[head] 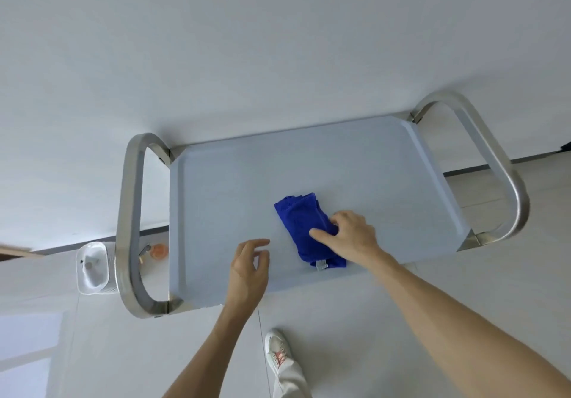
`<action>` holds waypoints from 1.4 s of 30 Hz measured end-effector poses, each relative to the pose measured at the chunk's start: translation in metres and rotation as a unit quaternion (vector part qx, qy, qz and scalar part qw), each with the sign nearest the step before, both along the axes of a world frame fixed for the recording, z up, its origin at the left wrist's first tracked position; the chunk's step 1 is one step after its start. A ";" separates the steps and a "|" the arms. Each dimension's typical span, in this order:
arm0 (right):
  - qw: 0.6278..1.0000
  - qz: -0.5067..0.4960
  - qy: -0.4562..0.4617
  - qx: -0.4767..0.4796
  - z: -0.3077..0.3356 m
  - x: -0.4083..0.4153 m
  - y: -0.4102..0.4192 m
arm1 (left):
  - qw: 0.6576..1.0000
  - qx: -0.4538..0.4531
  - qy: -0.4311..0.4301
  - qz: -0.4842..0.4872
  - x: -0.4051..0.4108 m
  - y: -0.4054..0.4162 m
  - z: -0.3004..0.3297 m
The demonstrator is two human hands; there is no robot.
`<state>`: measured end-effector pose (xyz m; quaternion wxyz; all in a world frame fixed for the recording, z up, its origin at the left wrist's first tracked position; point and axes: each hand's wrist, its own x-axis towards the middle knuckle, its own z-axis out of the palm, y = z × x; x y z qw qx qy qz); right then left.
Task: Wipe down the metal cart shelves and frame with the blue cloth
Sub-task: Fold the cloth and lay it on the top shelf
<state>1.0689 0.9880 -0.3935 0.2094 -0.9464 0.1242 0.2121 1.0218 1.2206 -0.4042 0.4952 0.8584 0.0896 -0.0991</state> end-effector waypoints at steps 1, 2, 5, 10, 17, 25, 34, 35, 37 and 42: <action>1.000 -0.008 0.005 0.008 0.001 0.002 0.008 | 0.999 -0.028 0.036 0.010 0.001 -0.001 0.006; 1.000 -0.020 0.003 0.018 0.002 0.003 0.013 | 0.995 -0.059 0.076 0.018 0.002 -0.002 0.011; 0.996 -0.042 0.005 0.075 0.010 0.004 0.015 | 0.974 -0.140 0.172 0.041 0.003 -0.002 0.026; 0.984 0.019 -0.105 0.141 0.041 -0.009 0.022 | 0.899 -0.307 0.285 0.125 0.009 -0.008 0.045; 0.913 0.275 -0.237 0.186 0.091 -0.033 0.035 | 0.811 -0.493 0.263 0.174 0.024 -0.041 0.098; 0.892 0.271 -0.175 0.316 0.140 -0.010 0.021 | 0.777 -0.586 0.170 0.156 0.019 -0.037 0.135; 0.908 0.108 -0.145 0.378 0.166 0.020 0.042 | 0.808 -0.569 0.117 0.094 0.037 -0.014 0.176; 0.905 0.082 -0.129 0.397 0.168 0.024 0.044 | 0.817 -0.560 0.110 0.085 0.038 -0.009 0.180; 0.887 0.030 -0.096 0.450 0.169 0.033 0.042 | 0.839 -0.531 0.098 0.071 0.042 0.003 0.188; 0.872 -0.053 -0.050 0.484 0.169 0.042 0.037 | 0.858 -0.491 0.101 0.110 0.051 0.030 0.201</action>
